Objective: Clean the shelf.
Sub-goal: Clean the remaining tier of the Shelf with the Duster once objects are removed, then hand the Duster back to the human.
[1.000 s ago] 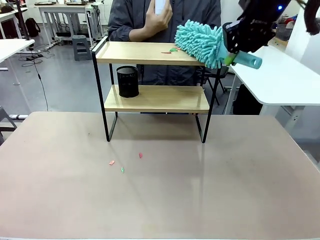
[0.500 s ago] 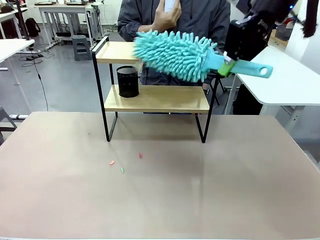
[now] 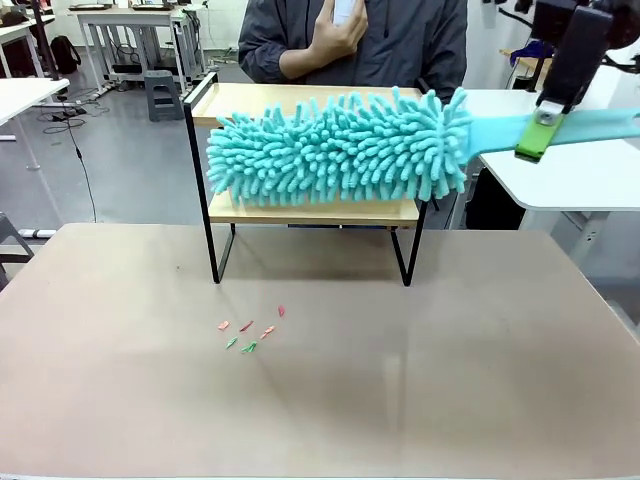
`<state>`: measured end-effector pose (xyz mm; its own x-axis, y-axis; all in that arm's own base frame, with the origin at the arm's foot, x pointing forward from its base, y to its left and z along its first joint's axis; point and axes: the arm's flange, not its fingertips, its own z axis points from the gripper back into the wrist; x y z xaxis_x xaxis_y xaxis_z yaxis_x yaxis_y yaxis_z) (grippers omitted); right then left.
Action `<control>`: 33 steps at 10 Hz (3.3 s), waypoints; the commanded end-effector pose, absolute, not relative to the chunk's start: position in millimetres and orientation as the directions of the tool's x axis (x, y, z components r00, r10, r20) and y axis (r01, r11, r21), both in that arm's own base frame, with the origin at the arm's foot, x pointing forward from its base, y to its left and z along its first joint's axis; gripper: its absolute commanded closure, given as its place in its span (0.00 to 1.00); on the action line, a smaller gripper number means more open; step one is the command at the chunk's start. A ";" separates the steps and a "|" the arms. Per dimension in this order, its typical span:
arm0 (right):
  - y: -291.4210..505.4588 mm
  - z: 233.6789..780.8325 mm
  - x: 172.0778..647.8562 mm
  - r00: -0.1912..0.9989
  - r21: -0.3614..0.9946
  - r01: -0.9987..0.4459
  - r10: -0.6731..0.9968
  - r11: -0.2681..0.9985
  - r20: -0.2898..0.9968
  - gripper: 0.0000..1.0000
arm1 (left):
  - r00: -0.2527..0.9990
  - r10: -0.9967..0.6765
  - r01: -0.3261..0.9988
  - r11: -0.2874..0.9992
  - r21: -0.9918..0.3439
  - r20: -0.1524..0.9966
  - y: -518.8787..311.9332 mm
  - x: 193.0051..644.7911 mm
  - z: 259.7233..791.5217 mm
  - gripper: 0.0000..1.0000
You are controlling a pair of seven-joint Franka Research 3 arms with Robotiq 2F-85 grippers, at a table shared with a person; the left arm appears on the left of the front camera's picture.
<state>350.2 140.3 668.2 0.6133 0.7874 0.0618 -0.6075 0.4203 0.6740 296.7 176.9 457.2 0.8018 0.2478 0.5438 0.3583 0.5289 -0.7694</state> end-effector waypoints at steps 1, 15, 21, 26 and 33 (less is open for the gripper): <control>134.2 671.7 359.4 0.629 0.703 -0.585 0.773 0.404 0.080 0.87 | 0.786 0.257 0.379 0.518 -0.767 0.562 175.1 297.1 456.9 0.00; -166.0 506.1 264.8 0.973 0.882 -0.062 -0.170 0.467 0.158 0.87 | 0.786 0.257 0.379 0.518 -0.767 0.562 175.1 297.1 456.9 0.00; -166.0 506.1 264.8 0.973 0.882 -0.062 -0.170 0.467 0.158 0.87 | 0.786 0.257 0.379 0.518 -0.767 0.562 175.1 297.1 456.9 0.00; -166.0 506.1 264.8 0.973 0.882 -0.062 -0.170 0.467 0.158 0.87 | 0.786 0.257 0.379 0.518 -0.767 0.562 175.1 297.1 456.9 0.00; -65.7 635.1 292.6 0.889 0.648 -0.442 0.205 0.620 0.410 0.87 | 0.629 -0.070 0.773 0.159 -0.614 0.774 26.7 303.4 577.8 0.00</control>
